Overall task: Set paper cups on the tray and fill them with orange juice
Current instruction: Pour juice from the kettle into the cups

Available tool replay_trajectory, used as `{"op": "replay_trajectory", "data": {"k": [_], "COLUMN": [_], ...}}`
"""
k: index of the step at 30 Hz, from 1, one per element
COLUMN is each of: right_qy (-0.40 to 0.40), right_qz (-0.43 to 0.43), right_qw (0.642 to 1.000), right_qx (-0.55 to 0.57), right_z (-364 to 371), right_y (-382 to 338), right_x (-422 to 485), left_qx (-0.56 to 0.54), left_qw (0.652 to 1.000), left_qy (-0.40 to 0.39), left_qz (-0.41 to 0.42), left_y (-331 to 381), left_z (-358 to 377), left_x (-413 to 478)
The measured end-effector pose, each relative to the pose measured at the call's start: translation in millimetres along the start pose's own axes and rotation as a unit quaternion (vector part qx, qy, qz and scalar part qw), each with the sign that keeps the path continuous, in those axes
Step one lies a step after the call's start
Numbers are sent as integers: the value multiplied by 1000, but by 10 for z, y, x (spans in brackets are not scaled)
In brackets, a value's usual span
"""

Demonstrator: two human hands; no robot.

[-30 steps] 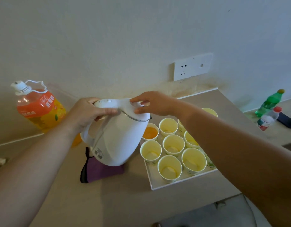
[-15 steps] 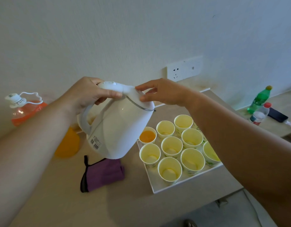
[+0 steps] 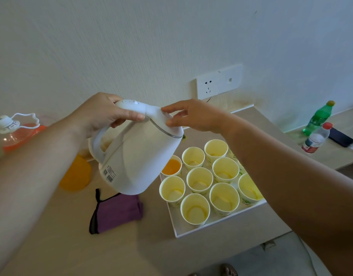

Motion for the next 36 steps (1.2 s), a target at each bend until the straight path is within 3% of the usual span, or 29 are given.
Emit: {"op": "replay_trajectory", "data": {"k": [36], "right_qy": [4], "right_qz": [-23], "right_qw": [999], "right_qx": [37], "right_z": [65], "right_y": [-38], "right_x": [3], "left_qx": [39], "left_qw": [999], "left_qy": [10], "left_qz": [-28], "left_y": [132], "left_z": [-103], "left_x": [-171]}}
Point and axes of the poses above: each hand's wrist, its own x-axis towards the middle knuckle, its own z-axis out of the palm, y = z × x, the point moved 8 cm from there along x, towards the middle knuckle, and after that the axes turned 5 degrees about x, right-handed, at the moved point
